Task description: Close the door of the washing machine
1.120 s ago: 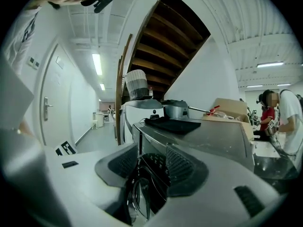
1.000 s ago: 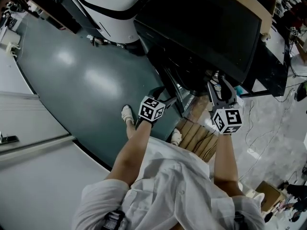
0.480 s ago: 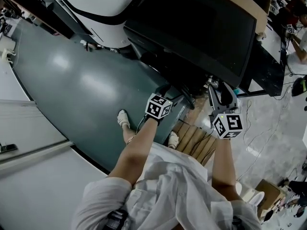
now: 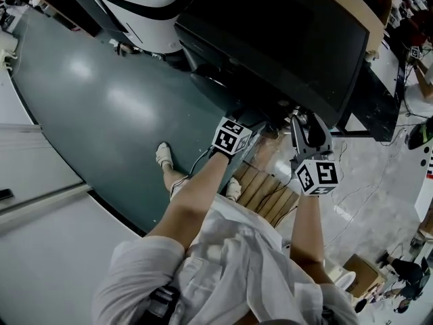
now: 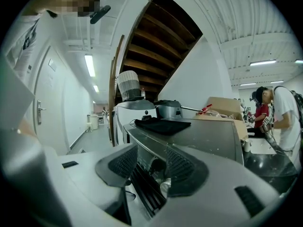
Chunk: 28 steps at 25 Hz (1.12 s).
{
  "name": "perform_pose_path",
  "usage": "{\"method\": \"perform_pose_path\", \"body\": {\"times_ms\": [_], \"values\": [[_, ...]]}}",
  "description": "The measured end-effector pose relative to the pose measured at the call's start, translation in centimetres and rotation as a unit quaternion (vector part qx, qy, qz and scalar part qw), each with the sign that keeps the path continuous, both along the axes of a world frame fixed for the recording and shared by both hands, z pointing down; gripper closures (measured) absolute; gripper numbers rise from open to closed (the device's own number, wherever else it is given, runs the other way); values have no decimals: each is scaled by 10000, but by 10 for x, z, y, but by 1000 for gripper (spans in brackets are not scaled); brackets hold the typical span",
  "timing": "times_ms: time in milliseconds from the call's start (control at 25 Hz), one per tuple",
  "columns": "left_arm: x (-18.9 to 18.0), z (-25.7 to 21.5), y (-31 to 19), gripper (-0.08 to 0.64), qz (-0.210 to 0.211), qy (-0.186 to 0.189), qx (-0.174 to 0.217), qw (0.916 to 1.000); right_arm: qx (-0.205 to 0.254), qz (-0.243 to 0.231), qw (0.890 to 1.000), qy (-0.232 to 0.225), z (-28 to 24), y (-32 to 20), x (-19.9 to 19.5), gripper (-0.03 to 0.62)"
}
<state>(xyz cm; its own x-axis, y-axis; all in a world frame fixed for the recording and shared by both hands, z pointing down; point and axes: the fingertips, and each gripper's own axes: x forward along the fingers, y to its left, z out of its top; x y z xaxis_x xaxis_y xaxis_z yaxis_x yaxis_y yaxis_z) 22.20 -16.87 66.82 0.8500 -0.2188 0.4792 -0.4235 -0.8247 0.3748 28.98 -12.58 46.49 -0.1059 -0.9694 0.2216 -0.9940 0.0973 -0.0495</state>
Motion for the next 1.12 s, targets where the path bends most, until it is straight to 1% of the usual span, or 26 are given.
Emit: {"method": "perform_pose_path", "body": {"times_ms": [80,200,360,480,520,720,960,1120], "values": [[0,1,-2,225,-97,-57,-54,9999,20,0,10000,-6,0,-2,1,399],[-3,2,-3,256,-285,-117,-169,9994,-33,-11,10000,2,3,-3,0,399],[-2,0,-11,268,-436,-131,-185,9988,-79,-67,9999,11,5,-11,1,399],[-4,4,-14,319,-398,-283,-153,9987,-110,-127,9999,12,9,-15,-1,399],[-5,6,-15,324,-368,-350,-127,9986,-115,-151,9998,24,10,-17,-2,399],[-7,9,-14,337,-386,-513,-143,9978,-149,-235,9996,62,13,-21,-10,399],[-6,10,-18,351,-463,-590,-140,9971,-179,-252,9995,115,15,-26,-14,399],[-3,11,-21,351,-503,-603,-223,9967,-202,-230,9995,107,17,-23,-15,399]]}}
